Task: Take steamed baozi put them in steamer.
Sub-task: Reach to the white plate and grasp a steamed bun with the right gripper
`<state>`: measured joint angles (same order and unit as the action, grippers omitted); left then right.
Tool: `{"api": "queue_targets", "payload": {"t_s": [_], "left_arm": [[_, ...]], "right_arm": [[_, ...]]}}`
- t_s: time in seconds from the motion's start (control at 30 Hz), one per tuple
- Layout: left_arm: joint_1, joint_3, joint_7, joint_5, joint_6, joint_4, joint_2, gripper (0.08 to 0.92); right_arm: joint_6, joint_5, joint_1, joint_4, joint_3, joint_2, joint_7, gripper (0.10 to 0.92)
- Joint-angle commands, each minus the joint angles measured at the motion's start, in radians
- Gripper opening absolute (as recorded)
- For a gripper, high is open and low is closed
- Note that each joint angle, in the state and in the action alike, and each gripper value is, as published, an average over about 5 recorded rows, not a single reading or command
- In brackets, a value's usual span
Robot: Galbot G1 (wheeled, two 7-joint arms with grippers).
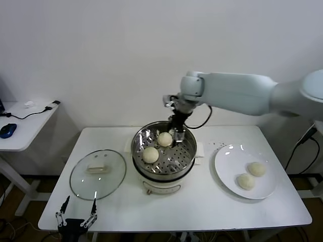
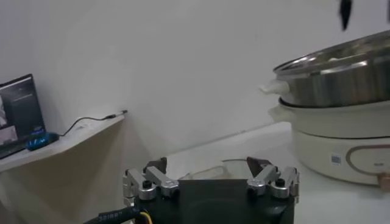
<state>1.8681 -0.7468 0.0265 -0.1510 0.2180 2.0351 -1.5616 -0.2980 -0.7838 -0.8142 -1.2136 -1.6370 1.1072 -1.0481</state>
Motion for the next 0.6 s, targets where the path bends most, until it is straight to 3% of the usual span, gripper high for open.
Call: {"api": "queue_targets", "payload": {"t_s": [0.03,0.37,0.6], "left_arm": [[-0.004,-0.001,-0.003,-0.003,0.001,0.004,-0.005,0.823],[0.007,-0.005,-0.011,-0.002,0.002,0.03,-0.023,0.823],[0.008,-0.007,-0.011,-0.004,-0.009,0.03,-0.039,0.823]], "right_arm": [[0.058,0.146,-0.06,-0.139,-0.011,-0.327,-0.031,0.823],[0.077,0.44,0.22,-0.153,0.159,-0.597,-0.049,0.823],[0.075,0.627,0.531,-0.091,0.401,-0.667,-0.069,0.823]]}}
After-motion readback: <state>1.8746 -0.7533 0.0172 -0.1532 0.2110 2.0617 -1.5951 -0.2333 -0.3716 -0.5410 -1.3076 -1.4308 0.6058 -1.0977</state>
